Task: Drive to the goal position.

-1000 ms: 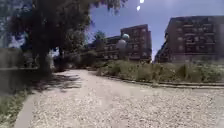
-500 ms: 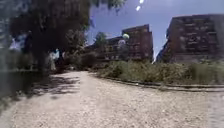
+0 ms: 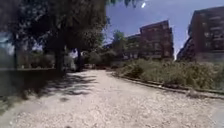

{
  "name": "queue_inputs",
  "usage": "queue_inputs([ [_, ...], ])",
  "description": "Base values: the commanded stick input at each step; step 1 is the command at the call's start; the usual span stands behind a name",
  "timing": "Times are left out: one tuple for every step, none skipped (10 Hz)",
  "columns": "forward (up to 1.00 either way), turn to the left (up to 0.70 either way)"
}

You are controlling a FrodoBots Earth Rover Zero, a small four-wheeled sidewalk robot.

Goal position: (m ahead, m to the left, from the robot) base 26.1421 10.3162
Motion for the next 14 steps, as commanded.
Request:
queue_inputs([
  [0.85,0.31],
  [0.85,0.03],
  [0.85,0.0],
  [0.85,0.0],
  [0.85,0.0],
  [0.85,0.0],
  [0.85,0.0],
  [0.85,0.0],
  [0.85,0.0],
  [0.85,0.0],
  [0.85,0.0],
  [0.85,0.0],
  [0.85,0.0],
  [0.85,0.0],
])
